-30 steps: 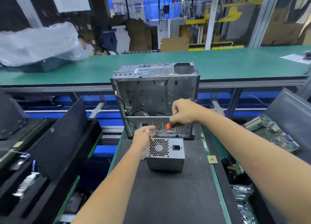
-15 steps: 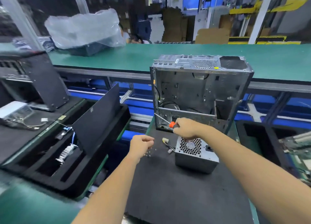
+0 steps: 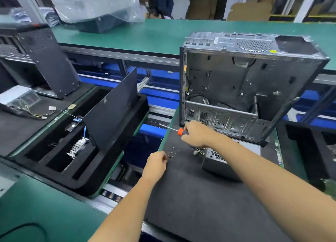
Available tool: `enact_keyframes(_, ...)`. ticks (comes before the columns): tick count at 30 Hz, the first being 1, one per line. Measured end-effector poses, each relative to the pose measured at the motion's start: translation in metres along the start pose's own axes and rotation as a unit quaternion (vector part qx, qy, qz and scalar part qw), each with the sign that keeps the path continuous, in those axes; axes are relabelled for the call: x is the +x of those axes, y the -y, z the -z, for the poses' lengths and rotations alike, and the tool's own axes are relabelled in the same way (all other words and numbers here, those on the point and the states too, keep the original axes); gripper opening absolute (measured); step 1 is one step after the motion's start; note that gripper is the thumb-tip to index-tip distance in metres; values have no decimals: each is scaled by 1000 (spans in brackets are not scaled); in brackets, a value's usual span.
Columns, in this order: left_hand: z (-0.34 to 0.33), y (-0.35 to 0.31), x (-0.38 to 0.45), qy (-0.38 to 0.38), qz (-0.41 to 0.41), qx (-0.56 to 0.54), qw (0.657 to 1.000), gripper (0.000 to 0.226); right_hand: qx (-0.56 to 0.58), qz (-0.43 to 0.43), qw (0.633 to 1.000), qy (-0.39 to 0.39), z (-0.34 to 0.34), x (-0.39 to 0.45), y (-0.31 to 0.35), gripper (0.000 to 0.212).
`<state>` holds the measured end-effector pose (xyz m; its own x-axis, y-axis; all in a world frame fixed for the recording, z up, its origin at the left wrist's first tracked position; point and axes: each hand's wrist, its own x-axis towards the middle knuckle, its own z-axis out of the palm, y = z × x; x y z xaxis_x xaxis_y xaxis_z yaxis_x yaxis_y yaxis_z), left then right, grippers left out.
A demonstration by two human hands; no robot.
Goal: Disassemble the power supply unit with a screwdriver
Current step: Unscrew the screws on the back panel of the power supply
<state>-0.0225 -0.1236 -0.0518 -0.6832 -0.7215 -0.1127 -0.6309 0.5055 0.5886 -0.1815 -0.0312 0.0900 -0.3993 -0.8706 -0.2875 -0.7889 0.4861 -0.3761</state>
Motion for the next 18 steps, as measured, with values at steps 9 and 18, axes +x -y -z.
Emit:
enact_keyframes(9,-10,4,5,-1,37,-44,998,12,6,6,1000,-12,1,3,-3,22)
enact_keyframes(18,6,-16,9,-17,60,-116,991,25,6,-19,1000,-19,25,-13,-29,18)
